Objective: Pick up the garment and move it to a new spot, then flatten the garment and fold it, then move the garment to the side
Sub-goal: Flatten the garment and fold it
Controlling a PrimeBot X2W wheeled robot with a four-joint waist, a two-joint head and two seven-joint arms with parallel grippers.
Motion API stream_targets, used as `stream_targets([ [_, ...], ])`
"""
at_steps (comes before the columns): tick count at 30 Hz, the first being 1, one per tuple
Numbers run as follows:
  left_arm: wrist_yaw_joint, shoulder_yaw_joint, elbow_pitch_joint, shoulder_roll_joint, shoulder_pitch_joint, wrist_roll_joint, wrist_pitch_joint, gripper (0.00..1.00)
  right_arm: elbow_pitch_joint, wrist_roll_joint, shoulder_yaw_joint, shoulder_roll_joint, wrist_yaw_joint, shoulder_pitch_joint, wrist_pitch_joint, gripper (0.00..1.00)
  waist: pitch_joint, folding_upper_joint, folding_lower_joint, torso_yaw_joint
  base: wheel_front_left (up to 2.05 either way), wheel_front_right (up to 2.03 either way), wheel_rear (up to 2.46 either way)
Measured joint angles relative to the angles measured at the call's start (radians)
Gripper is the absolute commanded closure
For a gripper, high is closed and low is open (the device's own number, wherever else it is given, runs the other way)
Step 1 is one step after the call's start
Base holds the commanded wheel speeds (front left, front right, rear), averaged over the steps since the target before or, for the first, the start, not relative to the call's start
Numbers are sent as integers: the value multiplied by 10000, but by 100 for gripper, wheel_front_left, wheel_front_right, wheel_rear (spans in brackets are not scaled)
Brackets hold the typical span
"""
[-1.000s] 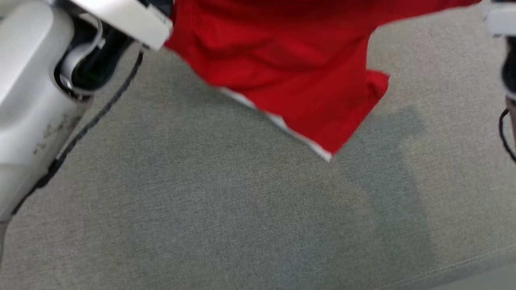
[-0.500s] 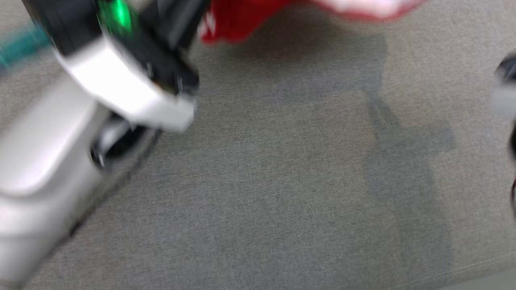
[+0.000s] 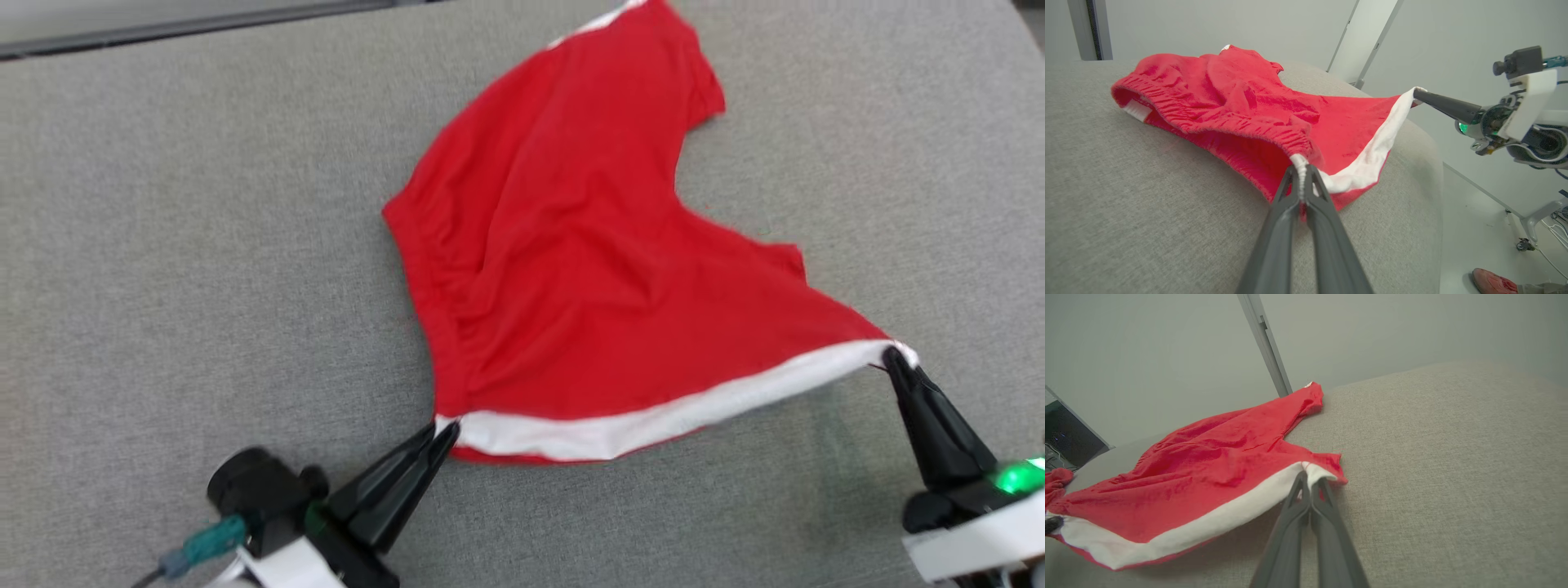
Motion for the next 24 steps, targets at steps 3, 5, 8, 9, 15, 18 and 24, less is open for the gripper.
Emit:
stream_targets([
  [3,0,401,-249,140,785,213,0,100,-479,727,-10,-683,0,564,132,100,-353,0,0,22,0,0,0],
  [5,0,539,-403,332,1161,219,-2,100,-865,1158,2,-1080,0,928,412,100,-575,0,0,63,0,0,0],
  [8,0,430,-642,729,1656,63,-6,100,-1515,1818,-13,-1590,2,1532,986,100,-884,0,0,150,0,0,0],
  [9,0,318,-732,857,1796,-71,-8,100,-1735,1996,-38,-1747,2,1733,1183,100,-979,0,0,184,0,0,0],
  [15,0,-115,-1244,1037,1995,-1220,-6,100,-2437,2330,-483,-2174,0,2231,1893,100,-1249,0,0,416,0,0,0],
  [18,0,-385,-1344,894,1735,-2071,75,100,-2447,2211,-669,-2307,0,2176,2288,100,-1288,0,0,609,0,0,0],
  [24,0,-464,-1365,466,377,-4533,564,100,-2180,2046,-838,-2585,0,623,2922,100,-956,0,0,1025,0,0,0],
])
